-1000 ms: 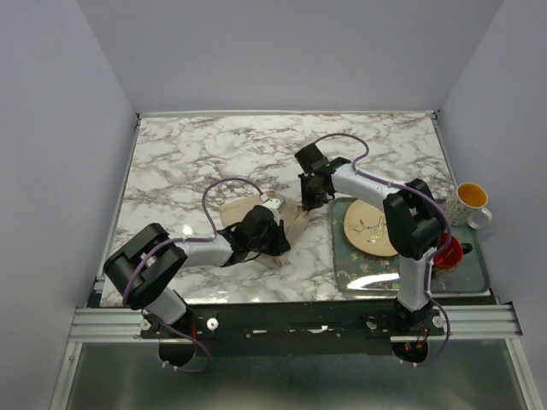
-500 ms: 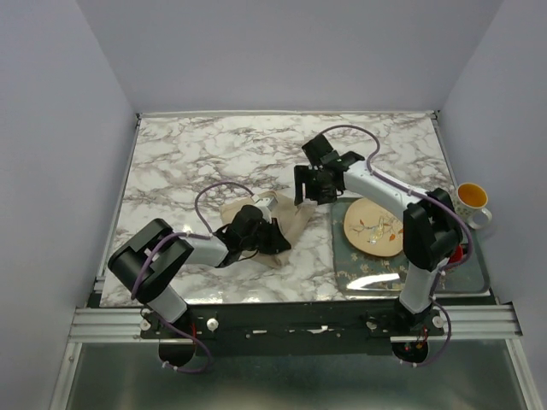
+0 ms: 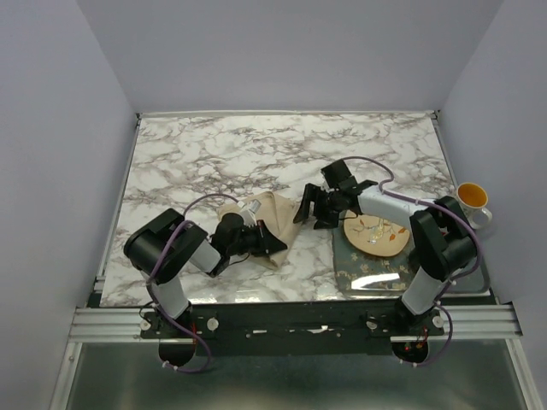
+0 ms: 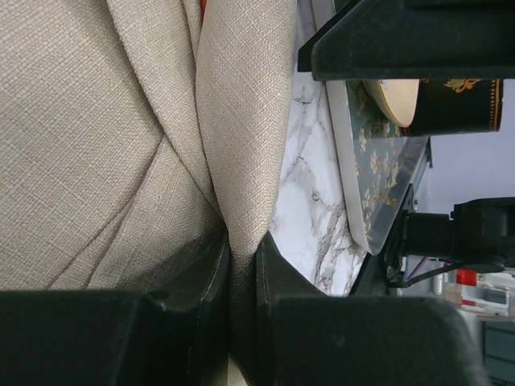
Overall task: Fold the napkin, place the utensils inside, and roll it up
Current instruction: Roll the napkin with the utensil
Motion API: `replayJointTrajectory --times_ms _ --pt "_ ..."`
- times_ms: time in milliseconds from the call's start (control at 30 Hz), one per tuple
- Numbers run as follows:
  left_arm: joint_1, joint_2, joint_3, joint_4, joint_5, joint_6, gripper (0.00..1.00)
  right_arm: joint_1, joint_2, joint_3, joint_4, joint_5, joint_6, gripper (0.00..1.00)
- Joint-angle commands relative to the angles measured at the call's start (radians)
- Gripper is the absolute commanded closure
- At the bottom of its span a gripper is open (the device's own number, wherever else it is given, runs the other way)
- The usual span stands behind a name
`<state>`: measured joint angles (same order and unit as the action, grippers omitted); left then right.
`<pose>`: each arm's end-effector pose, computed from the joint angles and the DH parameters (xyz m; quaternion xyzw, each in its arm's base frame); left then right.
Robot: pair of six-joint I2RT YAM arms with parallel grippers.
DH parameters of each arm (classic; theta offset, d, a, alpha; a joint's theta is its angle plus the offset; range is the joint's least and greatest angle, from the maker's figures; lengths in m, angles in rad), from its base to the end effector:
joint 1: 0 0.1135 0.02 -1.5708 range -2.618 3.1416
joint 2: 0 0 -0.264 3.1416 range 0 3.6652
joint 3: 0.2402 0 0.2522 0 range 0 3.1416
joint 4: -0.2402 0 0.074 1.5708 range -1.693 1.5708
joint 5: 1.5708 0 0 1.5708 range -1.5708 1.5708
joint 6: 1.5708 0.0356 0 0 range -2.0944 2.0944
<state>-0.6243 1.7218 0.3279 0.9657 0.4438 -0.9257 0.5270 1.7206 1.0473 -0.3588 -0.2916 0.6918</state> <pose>0.2008 -0.1635 0.0998 -0.0055 0.8291 -0.5013 0.2473 0.2920 0.1817 0.1759 0.0400 0.9537 0.2655 0.1357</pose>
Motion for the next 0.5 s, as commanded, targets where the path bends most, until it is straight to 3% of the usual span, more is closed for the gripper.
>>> replayJointTrajectory --times_ms 0,200,467 --pt "0.032 0.091 -0.055 0.091 0.05 -0.061 1.0 -0.001 0.03 -0.065 0.216 -0.116 0.09 0.18" --pt "0.041 0.116 -0.053 0.126 0.064 -0.076 1.0 -0.004 0.059 -0.115 0.309 -0.129 0.178 0.32" --pt "0.052 0.171 -0.059 0.254 0.101 -0.168 1.0 -0.004 0.04 -0.237 0.468 -0.123 0.281 0.39"
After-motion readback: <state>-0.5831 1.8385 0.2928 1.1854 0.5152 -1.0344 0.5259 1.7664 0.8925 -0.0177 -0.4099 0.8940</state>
